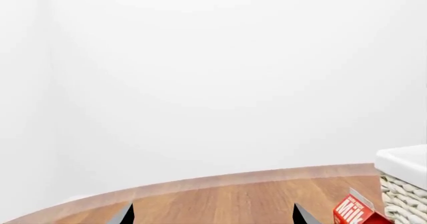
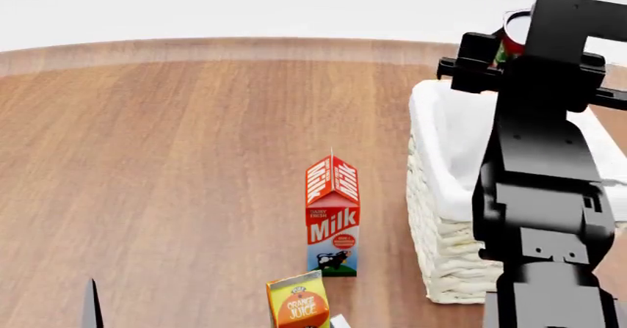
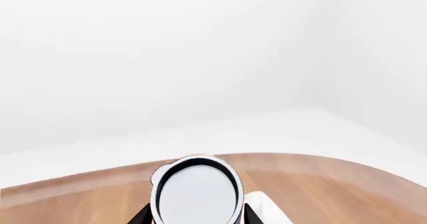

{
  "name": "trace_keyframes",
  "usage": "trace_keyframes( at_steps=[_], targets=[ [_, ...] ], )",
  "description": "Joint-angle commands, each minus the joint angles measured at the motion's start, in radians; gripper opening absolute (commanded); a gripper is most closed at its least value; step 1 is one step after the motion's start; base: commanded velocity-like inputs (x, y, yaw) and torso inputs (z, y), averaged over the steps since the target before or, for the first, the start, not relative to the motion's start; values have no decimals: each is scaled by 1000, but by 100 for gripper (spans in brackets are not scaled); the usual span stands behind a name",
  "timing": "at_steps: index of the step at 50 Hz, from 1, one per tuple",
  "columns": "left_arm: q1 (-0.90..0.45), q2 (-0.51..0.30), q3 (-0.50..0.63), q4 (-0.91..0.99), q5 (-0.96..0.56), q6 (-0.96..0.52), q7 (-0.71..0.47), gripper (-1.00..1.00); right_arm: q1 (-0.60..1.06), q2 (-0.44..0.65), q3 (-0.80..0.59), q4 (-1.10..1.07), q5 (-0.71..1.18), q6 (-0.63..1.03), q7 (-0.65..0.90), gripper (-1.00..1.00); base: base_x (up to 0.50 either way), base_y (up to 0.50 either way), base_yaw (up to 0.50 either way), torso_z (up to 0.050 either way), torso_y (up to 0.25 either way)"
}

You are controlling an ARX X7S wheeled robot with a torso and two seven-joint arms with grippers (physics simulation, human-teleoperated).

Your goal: Pick up the tomato sauce, and put it in the basket.

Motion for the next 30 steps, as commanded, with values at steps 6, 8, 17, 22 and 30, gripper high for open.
trace_keyframes(
  at_steps=[6, 8, 17, 22, 30],
  targets=[
    [-3, -5, 5, -2, -5, 0, -7, 100, 29, -4, 77, 171, -131, 10, 9, -100, 0, 0, 0, 0, 0],
    [-2, -6, 5, -1, -6, 0, -8, 100, 24, -2, 83, 171, -142, 19, 10, -100, 0, 0, 0, 0, 0],
    [-6, -8, 8, -2, -8, -2, -11, 100, 9, 3, 97, 171, -172, 40, 17, -100, 0, 0, 0, 0, 1],
    [-7, -9, 12, -4, -8, -2, -12, 100, -13, 0, 101, 171, -179, 36, 17, -100, 0, 0, 0, 0, 0],
    [-7, -11, 15, -4, -9, -2, -16, 100, -39, 0, 108, 171, -183, 38, 17, -100, 0, 0, 0, 0, 0]
  ],
)
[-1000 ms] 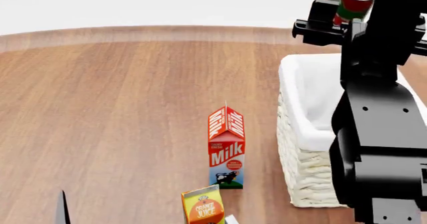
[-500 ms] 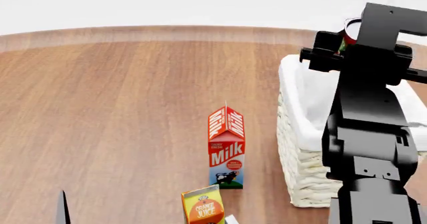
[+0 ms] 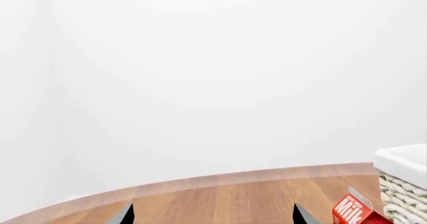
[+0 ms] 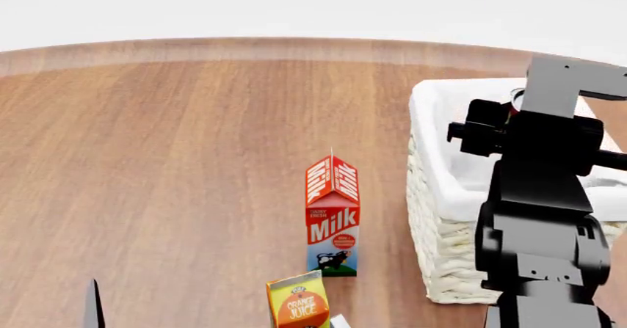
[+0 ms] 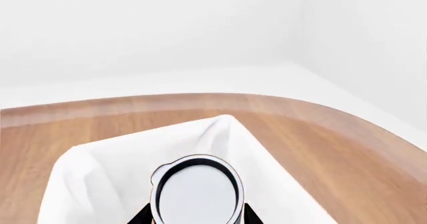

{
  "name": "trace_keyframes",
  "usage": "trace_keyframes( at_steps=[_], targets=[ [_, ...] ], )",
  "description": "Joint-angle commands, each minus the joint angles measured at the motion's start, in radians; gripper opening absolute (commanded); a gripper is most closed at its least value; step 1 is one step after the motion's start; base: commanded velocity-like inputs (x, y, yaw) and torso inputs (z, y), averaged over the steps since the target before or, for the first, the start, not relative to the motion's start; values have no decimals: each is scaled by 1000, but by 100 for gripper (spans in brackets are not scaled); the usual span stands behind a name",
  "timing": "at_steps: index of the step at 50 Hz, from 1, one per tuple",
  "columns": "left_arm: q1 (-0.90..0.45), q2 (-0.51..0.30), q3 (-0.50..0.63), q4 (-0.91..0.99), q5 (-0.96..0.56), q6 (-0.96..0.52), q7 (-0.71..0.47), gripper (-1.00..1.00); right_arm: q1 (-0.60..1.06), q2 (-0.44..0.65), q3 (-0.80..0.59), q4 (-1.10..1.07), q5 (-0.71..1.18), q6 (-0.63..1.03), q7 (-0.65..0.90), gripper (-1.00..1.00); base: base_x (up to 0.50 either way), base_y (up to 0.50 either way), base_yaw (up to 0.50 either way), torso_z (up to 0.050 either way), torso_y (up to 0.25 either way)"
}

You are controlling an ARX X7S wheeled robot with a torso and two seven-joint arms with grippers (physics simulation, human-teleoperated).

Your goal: Pick up the tomato sauce, and put it in the basket.

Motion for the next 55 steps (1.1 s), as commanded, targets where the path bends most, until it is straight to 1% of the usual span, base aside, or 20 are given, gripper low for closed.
trace_keyframes(
  at_steps=[1, 8, 26, 27, 44, 50, 53, 55],
  targets=[
    [-1, -3, 4, 0, -2, -1, -5, 100, -26, 1, 11, 0, -35, 7, -3, -100, 0, 0, 0, 0, 0],
    [-1, -5, 7, -2, -1, -1, -8, 100, -55, 0, 20, 0, -36, -2, -5, -100, 0, 0, 0, 0, 0],
    [-6, -10, 13, -4, -4, -3, -13, 100, -65, 3, 33, 0, -42, -3, -7, -100, 0, 0, 0, 0, 1],
    [-5, -10, 13, -4, -4, -2, -14, 100, -66, 3, 31, 0, -43, -3, -8, 100, 0, 0, 0, 0, 0],
    [-9, -14, 19, -8, -8, 2, -18, 100, -56, 2, 33, 0, -41, -33, -9, 100, 0, 0, 0, 0, 0],
    [-9, -16, 20, -7, -9, 1, -20, 100, -22, -2, 58, -1, -18, -106, -59, 100, 0, 0, 0, 0, 0],
    [-8, -17, 19, -5, -9, 2, -22, 100, -17, 0, 56, -1, -22, -195, -89, 100, 0, 0, 0, 0, 0],
    [-9, -17, 18, -5, -11, 2, -23, 100, -15, 1, 64, -2, -11, -224, -116, 100, 0, 0, 0, 0, 0]
  ],
)
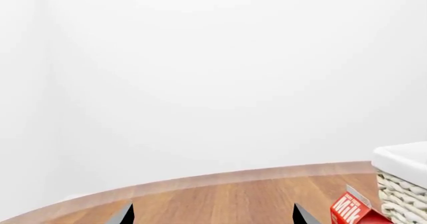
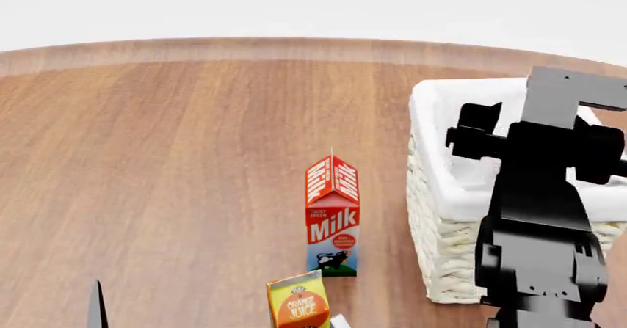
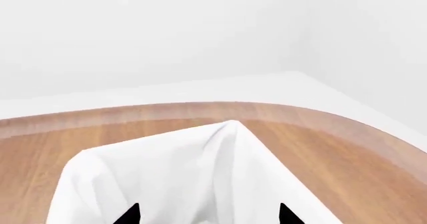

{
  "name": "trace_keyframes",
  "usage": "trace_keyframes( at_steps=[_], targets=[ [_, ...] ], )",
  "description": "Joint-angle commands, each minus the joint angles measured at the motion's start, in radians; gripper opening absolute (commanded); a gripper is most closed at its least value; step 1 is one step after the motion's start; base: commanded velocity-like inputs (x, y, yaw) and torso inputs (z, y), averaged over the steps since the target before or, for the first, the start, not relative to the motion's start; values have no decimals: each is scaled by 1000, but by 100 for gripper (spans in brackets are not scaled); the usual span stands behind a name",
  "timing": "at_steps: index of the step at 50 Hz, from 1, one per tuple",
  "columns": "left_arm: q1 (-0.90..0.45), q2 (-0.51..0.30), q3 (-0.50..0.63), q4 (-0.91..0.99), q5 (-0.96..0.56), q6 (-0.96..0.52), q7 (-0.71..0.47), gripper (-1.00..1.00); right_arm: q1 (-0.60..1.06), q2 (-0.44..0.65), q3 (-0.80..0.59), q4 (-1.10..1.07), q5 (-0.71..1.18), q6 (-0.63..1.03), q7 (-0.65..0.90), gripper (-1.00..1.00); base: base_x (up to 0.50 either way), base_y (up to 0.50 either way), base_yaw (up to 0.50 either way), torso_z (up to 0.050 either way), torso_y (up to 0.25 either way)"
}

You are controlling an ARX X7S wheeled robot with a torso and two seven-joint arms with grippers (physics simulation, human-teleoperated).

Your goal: Pick up the tomato sauce, and put it in the basket.

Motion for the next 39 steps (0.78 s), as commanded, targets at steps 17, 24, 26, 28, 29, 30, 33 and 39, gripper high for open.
trace_keyframes(
  at_steps=[17, 24, 26, 28, 29, 30, 33, 39],
  targets=[
    [-1, -7, 8, 3, 3, -1, -10, 100, -340, -6, 73, -1033, 148, 225, -128, 100, 0, 0, 0, 0, 0],
    [-3, -8, 11, 0, 3, -1, -12, 100, -491, -13, 132, -1311, 218, 266, -116, 100, 0, 0, 0, 0, 0],
    [-4, -8, 14, -3, 3, -1, -12, 100, -517, -16, 145, -1359, 242, 272, -121, 100, 0, 0, 0, 0, 0],
    [-4, -8, 14, -3, 4, -1, -12, 100, -557, -18, 146, -1418, 244, 251, -122, 100, 0, 0, 0, 0, 0],
    [-5, -9, 15, -3, 3, -2, -12, 100, -567, -22, 154, -1440, 258, 252, -122, 100, 0, 0, 0, 0, 0],
    [-5, -9, 15, -2, 3, -2, -12, 100, -582, -25, 162, -1470, 273, 255, -124, 100, 0, 0, 0, 0, 0],
    [-6, -9, 16, -4, 1, -1, -12, 100, -630, -32, 173, -1560, 293, 238, -124, 100, 0, 0, 0, 0, 0],
    [-5, -12, 16, -1, 0, -1, -14, 100, -707, -49, 213, -1715, 367, 218, -125, 100, 0, 0, 0, 0, 0]
  ],
)
